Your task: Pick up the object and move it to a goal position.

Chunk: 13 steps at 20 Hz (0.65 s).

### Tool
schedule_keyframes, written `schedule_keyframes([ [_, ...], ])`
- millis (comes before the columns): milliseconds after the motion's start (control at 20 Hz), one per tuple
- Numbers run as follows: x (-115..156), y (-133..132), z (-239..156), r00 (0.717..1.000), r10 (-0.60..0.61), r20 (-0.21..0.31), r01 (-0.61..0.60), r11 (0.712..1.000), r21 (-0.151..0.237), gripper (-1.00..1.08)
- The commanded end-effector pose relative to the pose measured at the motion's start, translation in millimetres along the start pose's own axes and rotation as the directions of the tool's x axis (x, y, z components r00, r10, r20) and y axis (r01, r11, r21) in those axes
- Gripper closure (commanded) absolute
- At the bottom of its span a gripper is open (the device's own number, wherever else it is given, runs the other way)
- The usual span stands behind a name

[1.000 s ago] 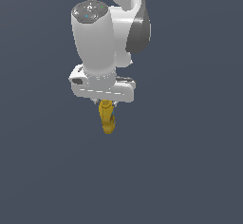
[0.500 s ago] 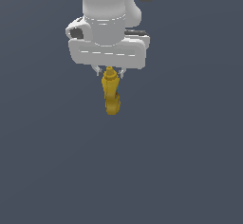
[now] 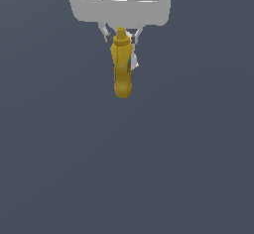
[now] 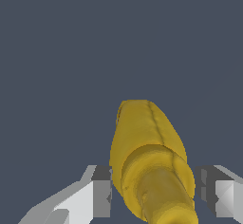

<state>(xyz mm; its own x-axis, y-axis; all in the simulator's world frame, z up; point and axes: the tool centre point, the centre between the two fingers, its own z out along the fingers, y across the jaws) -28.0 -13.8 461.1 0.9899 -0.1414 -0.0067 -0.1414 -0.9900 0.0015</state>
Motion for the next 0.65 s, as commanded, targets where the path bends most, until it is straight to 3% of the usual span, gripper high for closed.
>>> schedule_keyframes([
  [0, -4, -3, -22, 1.000, 0.000, -0.007, 0.000, 1.000, 0.001, 1.08],
  [600, -10, -9, -55, 1.000, 0.000, -0.007, 0.000, 1.000, 0.001, 1.08],
])
